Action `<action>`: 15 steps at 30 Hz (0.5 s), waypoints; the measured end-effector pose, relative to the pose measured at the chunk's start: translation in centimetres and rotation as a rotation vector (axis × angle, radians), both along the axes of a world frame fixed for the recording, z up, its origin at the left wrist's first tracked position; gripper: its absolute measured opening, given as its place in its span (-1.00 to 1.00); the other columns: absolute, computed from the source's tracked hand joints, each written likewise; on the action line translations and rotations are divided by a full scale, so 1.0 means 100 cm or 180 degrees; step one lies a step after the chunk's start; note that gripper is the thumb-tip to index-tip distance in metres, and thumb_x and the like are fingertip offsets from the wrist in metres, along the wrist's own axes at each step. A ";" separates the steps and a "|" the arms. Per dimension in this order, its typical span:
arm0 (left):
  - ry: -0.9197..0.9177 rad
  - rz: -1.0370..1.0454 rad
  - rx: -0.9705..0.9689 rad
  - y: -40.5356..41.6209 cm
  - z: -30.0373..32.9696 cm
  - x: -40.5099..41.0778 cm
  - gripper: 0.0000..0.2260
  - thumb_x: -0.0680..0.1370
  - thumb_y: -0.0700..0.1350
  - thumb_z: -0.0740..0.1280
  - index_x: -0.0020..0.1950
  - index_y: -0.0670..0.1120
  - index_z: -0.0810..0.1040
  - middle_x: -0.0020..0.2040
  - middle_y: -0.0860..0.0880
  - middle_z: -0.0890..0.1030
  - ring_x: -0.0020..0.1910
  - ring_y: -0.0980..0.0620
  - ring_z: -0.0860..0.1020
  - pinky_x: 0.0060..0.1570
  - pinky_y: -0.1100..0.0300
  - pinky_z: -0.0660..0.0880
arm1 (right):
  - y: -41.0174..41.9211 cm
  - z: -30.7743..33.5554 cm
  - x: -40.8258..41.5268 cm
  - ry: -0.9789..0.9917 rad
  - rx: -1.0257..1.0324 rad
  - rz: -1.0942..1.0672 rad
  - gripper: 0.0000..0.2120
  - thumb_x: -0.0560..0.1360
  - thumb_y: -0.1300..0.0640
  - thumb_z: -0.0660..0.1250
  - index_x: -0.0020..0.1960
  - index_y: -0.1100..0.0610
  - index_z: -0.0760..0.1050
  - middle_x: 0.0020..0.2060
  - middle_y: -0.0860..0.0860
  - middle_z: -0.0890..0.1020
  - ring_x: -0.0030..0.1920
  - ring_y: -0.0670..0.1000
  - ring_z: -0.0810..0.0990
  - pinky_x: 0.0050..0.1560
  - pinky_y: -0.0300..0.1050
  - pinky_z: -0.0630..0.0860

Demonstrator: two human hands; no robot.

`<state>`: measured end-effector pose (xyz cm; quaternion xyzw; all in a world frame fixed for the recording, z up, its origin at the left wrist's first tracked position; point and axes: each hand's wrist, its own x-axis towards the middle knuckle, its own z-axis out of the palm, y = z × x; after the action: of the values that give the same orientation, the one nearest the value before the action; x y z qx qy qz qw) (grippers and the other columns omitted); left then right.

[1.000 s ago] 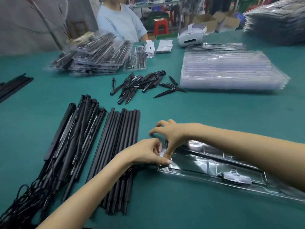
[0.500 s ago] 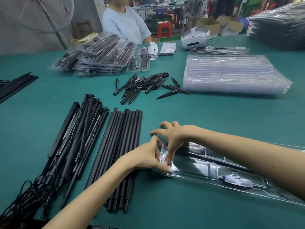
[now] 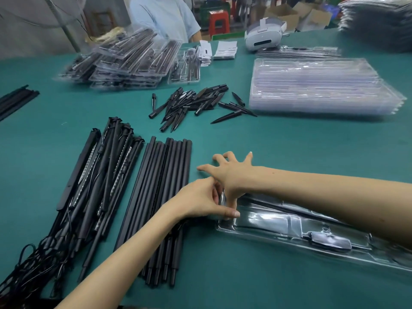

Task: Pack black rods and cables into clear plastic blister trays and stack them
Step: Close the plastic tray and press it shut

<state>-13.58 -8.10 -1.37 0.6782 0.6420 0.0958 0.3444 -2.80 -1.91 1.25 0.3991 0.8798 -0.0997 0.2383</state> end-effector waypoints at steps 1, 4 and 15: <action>0.0091 0.0010 0.0006 0.001 0.000 0.002 -0.59 0.29 0.20 0.52 -0.12 0.00 0.43 -0.30 0.11 0.51 -0.33 0.16 0.46 -0.25 0.18 0.43 | 0.000 0.000 -0.002 -0.0014 0.0012 0.0046 0.17 0.18 0.02 0.63 0.53 -0.21 -0.07 0.45 0.09 0.10 0.47 0.19 0.00 0.24 0.62 -0.01; 0.0152 0.0084 -0.0084 0.004 0.000 0.009 -0.59 0.31 0.15 0.53 -0.05 -0.06 0.50 -0.30 0.08 0.50 -0.28 0.07 0.47 -0.16 0.08 0.47 | 0.003 0.000 -0.003 0.0018 -0.0082 0.0081 0.16 0.18 0.05 0.63 0.52 -0.21 -0.06 0.43 0.08 0.13 0.45 0.18 0.04 0.23 0.63 0.00; 0.0607 0.0022 -0.0129 0.001 0.006 0.017 -0.55 0.34 0.23 0.47 0.07 0.00 0.52 -0.18 0.11 0.58 -0.10 0.06 0.54 -0.15 0.13 0.48 | 0.002 -0.009 0.004 0.0393 -0.0203 0.0185 0.10 0.14 0.11 0.65 0.48 -0.22 0.08 0.39 0.00 0.20 0.39 0.12 0.14 0.19 0.64 0.06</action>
<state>-11.92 -8.02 -0.80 0.6749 0.6761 0.0190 0.2950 -2.43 -1.76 0.36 0.3587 0.9004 -0.1451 0.1990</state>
